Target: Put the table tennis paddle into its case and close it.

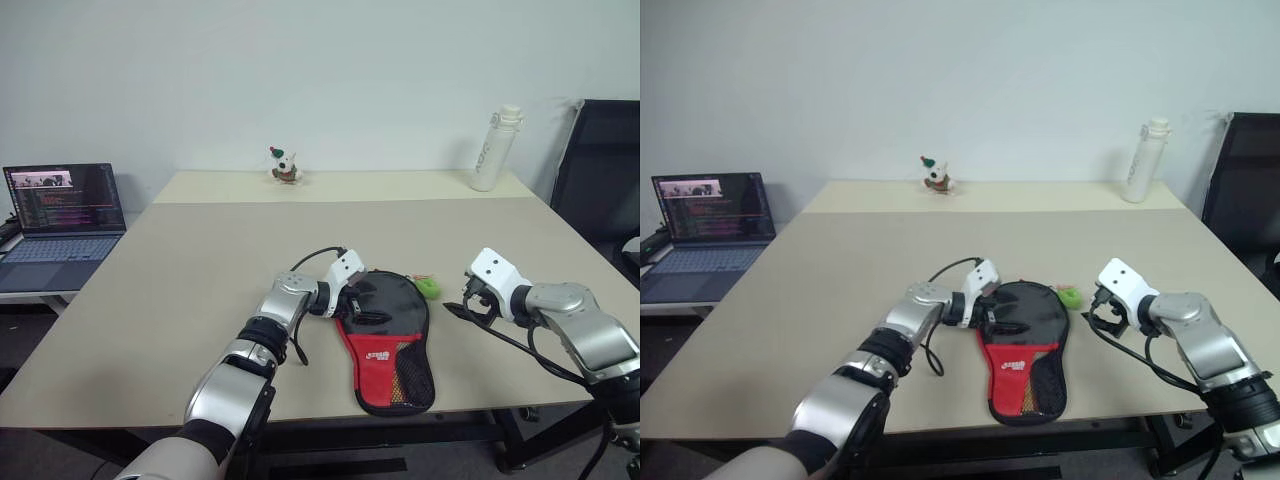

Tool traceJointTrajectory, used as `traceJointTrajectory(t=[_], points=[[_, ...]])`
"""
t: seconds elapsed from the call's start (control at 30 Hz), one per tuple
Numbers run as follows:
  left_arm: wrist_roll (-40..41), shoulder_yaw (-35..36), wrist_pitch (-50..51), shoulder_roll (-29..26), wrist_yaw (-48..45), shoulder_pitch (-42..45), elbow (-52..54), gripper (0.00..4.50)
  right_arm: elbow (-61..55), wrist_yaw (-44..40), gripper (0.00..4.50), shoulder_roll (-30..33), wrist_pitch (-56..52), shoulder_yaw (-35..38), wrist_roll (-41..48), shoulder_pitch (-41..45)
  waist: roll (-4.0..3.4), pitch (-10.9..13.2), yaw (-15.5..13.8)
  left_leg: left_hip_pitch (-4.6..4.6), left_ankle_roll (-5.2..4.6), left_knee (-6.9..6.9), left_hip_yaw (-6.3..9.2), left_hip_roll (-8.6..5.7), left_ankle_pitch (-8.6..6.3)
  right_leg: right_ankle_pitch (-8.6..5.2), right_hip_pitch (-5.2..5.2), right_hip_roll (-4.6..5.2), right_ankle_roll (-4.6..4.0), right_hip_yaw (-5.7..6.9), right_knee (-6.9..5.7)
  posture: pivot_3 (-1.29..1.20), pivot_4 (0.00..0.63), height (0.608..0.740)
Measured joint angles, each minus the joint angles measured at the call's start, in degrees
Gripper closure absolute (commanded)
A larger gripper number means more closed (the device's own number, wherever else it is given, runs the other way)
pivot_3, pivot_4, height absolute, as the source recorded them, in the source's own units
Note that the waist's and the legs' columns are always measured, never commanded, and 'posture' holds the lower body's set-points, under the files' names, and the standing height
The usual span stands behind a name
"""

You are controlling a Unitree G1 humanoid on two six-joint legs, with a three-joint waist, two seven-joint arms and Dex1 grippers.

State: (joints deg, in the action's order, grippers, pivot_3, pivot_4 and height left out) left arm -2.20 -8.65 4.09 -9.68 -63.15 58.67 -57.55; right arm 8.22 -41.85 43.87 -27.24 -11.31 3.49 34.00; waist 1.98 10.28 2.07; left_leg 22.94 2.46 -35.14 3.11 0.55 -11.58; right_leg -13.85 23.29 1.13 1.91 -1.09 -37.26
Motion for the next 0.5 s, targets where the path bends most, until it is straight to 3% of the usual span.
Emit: traceJointTrajectory(t=[0.43,0.5], points=[[-0.50,-0.18,-1.55,0.25,0.39,-0.61,-1.48,0.05,26.13,0.62,0.00,-9.51,18.25,-4.62,-10.83,10.71,-0.02,0.01,-0.15,-0.03,0.00,0.00,0.00,0.01,0.00,0.06,0.00,0.01,-0.10,0.00,-0.07,0.00,0.150,0.740],[-0.82,-0.50,-2.23,0.22,0.06,-0.75,-1.49,0.00,28.14,0.73,0.40,-10.17,19.69,-4.61,-11.49,11.74,-0.02,0.01,-0.02,-0.06,0.00,-0.01,-0.03,0.01,0.00,0.07,0.00,0.01,-0.12,-0.04,-0.10,0.00,0.150,0.740]])
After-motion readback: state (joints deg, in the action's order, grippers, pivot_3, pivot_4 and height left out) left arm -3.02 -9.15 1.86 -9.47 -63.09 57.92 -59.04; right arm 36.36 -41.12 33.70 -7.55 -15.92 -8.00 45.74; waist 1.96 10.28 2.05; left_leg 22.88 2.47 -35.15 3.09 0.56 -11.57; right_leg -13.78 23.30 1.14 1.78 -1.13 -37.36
